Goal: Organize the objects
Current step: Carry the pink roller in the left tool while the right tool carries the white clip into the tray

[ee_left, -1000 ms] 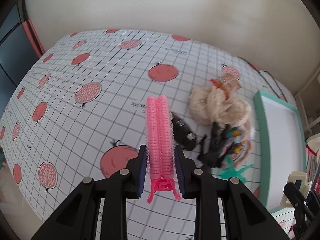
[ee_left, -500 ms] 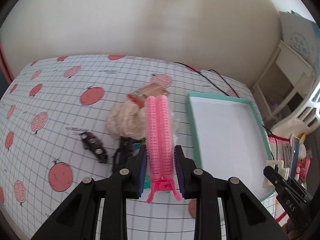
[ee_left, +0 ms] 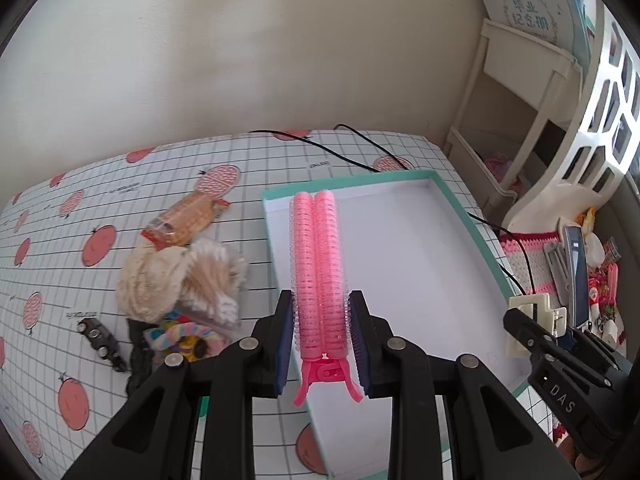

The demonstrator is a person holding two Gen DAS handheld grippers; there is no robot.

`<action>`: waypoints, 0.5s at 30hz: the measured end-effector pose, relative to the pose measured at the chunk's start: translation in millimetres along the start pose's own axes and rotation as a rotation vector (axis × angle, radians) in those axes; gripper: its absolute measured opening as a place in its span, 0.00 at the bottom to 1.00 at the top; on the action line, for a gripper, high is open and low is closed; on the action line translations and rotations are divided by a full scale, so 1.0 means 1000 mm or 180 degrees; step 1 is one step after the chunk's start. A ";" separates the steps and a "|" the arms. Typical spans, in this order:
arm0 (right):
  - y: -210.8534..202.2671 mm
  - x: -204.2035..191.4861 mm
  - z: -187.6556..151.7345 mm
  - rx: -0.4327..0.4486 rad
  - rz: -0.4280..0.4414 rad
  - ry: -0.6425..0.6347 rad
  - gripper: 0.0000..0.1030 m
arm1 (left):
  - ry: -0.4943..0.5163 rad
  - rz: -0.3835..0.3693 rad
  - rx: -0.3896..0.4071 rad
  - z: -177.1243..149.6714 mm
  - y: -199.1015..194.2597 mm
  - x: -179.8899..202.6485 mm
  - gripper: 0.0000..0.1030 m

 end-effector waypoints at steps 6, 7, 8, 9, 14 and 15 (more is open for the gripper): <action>0.017 0.003 -0.005 -0.0101 -0.0111 -0.0065 0.34 | 0.0028 -0.0075 -0.0121 -0.007 0.023 0.011 0.27; 0.020 0.004 -0.006 -0.0123 -0.0130 -0.0062 0.34 | 0.0017 -0.0090 -0.0152 -0.009 0.027 0.012 0.27; 0.023 0.004 -0.008 -0.0146 -0.0133 -0.0046 0.34 | 0.0001 -0.0098 -0.0173 -0.011 0.031 0.012 0.27; 0.025 0.005 -0.009 -0.0163 -0.0140 -0.0028 0.34 | -0.0011 -0.0117 -0.0189 -0.014 0.034 0.014 0.27; 0.034 0.005 -0.012 -0.0227 -0.0183 -0.0051 0.34 | -0.0031 -0.0207 -0.0275 -0.021 0.048 0.022 0.27; 0.037 0.005 -0.014 -0.0248 -0.0199 -0.0061 0.34 | -0.0005 -0.0201 -0.0290 -0.023 0.051 0.024 0.27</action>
Point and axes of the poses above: each gripper's, at about its wrist camera, not at the fingertips, and y roughly the way its jaws point, x to its right, z to its top, the point moved 10 cm from there along y, roughly the way its jaws point, and after that the axes turned 15 degrees about y, right-handed, at the moved point
